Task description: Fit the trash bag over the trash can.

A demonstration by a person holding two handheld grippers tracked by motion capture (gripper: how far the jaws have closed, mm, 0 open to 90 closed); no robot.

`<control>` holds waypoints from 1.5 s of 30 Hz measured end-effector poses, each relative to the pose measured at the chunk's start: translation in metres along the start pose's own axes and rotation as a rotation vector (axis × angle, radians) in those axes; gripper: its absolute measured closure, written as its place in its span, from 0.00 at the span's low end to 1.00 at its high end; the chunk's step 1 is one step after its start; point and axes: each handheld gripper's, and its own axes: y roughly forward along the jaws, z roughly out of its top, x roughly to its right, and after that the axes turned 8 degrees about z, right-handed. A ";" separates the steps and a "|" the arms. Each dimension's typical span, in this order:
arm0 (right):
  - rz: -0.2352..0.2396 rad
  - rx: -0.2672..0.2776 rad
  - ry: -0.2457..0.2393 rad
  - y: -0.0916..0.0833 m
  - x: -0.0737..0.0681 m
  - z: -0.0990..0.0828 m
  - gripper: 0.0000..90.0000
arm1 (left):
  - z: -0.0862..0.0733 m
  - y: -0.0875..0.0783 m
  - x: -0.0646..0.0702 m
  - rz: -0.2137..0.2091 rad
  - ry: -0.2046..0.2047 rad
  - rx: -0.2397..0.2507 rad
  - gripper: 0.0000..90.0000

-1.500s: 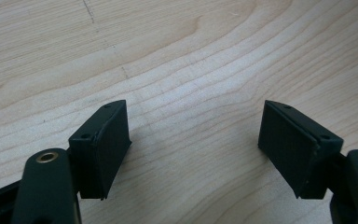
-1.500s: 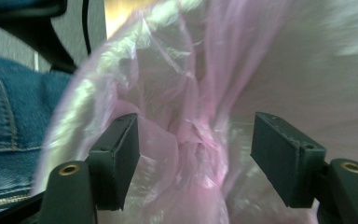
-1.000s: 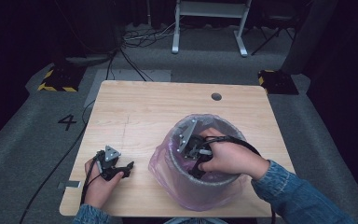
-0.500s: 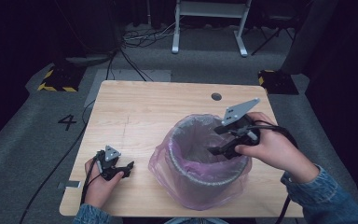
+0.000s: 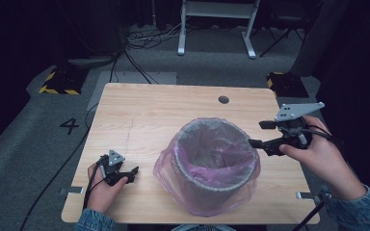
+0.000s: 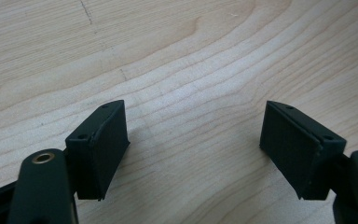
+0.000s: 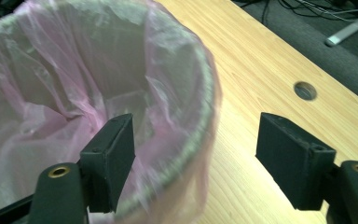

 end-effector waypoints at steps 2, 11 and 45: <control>-0.010 0.004 0.012 -0.005 0.003 -0.006 0.31 | 0.000 0.000 -0.001 -0.011 0.011 0.000 0.25; -0.086 0.117 0.069 -0.020 0.002 -0.038 0.28 | -0.002 -0.002 -0.004 -0.029 0.032 0.001 0.25; -0.252 0.127 0.241 0.006 0.017 -0.175 0.25 | -0.002 -0.002 -0.004 -0.027 0.032 0.001 0.25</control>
